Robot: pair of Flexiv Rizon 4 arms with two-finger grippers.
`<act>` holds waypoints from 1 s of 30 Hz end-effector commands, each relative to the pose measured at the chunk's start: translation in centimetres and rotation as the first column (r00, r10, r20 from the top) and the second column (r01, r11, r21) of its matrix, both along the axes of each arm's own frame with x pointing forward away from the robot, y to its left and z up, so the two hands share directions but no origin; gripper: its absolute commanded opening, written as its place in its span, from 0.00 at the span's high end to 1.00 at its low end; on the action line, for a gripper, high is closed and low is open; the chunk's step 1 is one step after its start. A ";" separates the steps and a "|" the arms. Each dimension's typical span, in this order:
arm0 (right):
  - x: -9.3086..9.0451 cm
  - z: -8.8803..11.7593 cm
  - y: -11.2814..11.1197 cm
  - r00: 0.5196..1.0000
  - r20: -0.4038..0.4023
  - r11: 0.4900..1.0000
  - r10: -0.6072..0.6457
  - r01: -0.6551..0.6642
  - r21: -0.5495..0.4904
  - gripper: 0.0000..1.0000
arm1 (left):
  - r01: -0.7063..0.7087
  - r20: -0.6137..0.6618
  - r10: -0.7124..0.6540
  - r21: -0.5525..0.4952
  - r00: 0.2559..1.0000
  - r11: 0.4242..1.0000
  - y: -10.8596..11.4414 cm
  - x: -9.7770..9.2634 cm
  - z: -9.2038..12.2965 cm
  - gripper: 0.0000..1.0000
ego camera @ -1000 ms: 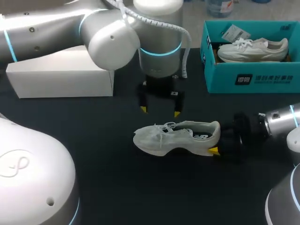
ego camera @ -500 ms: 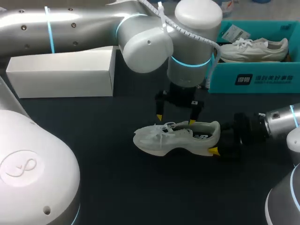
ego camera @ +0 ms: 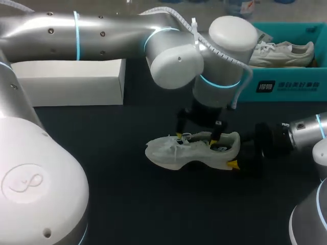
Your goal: Take the shoe out of the shoebox, open the shoe tongue, remove and reinsert the insole, then place the shoe into the shoebox
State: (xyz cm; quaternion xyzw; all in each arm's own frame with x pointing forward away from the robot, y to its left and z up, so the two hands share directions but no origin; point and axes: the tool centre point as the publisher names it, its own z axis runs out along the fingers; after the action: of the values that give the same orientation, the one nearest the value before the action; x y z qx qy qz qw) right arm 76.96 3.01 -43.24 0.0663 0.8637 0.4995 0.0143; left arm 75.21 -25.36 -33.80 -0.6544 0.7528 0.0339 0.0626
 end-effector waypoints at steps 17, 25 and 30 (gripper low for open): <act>-0.4 -0.6 0.1 1.000 0.000 1.000 -0.001 0.001 -0.004 1.00 | -0.042 0.023 0.041 0.058 0.999 0.997 -1.2 0.5 -1.8 0.68; -0.4 -0.6 0.1 1.000 0.000 1.000 -0.001 0.001 -0.004 1.00 | -0.044 0.047 0.042 0.060 0.998 0.997 0.1 0.7 -1.5 1.00; -0.4 -0.6 0.1 1.000 0.000 1.000 -0.001 0.001 -0.004 1.00 | -0.044 0.069 0.042 0.021 0.997 0.999 0.8 0.9 0.4 1.00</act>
State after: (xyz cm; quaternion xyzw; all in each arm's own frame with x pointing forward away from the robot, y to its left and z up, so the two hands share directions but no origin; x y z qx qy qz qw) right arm 76.95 3.03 -43.22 0.0663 0.8636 0.4996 0.0143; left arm 76.44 -26.07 -34.91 -0.6705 0.7344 0.0350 0.0994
